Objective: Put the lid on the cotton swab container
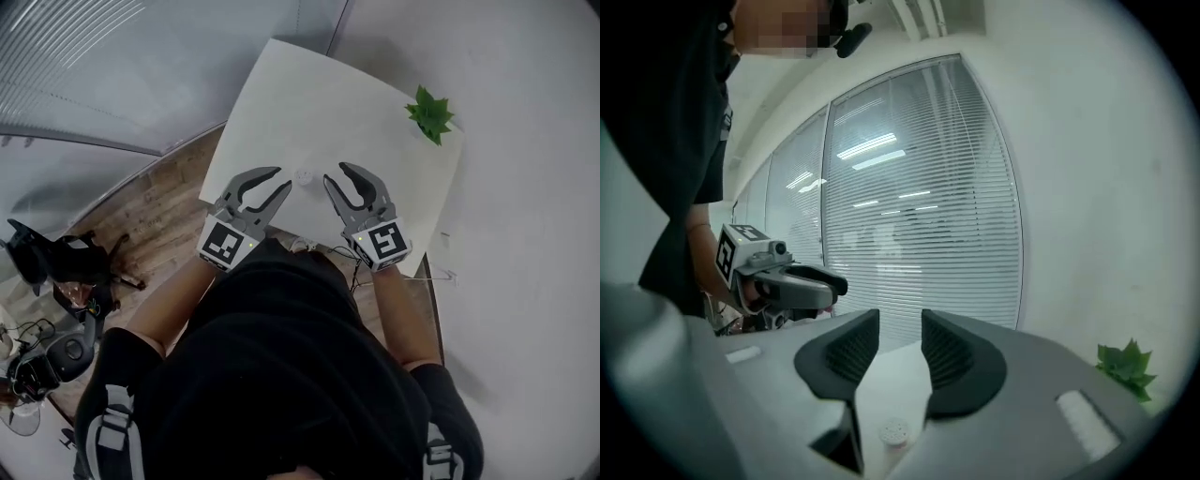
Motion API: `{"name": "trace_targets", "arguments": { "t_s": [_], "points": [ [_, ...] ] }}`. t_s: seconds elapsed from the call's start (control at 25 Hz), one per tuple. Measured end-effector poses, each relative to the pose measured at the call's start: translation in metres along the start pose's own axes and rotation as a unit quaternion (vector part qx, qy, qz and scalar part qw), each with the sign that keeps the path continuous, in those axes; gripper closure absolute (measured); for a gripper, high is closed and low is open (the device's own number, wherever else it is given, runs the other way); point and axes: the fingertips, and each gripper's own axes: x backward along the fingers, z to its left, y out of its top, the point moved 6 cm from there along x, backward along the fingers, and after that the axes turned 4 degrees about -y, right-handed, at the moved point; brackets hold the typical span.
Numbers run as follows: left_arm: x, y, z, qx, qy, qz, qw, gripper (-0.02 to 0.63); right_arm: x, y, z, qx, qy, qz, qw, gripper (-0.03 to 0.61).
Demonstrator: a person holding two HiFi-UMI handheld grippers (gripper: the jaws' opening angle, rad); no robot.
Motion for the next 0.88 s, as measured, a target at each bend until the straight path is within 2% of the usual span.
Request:
{"name": "trace_targets", "arguments": {
  "t_s": [0.2, 0.44, 0.6, 0.88],
  "points": [
    [0.002, 0.030, 0.003, -0.017, -0.029, -0.024, 0.9991, 0.537, 0.014, 0.026, 0.018, 0.007, -0.018, -0.026, 0.999, 0.474],
    [-0.005, 0.043, 0.011, -0.030, -0.022, -0.023, 0.9991, 0.606, 0.022, 0.044, 0.020, 0.008, -0.042, -0.060, 0.997, 0.568],
    [-0.008, 0.051, 0.017, -0.033, -0.014, -0.027, 0.9990, 0.606, 0.022, 0.049, 0.021, 0.009, -0.049, -0.066, 0.997, 0.568],
    [-0.015, 0.058, 0.014, -0.037, -0.038, -0.035, 0.9980, 0.606, 0.025, 0.058, 0.024, 0.013, -0.051, -0.077, 0.996, 0.568]
  ]
}}
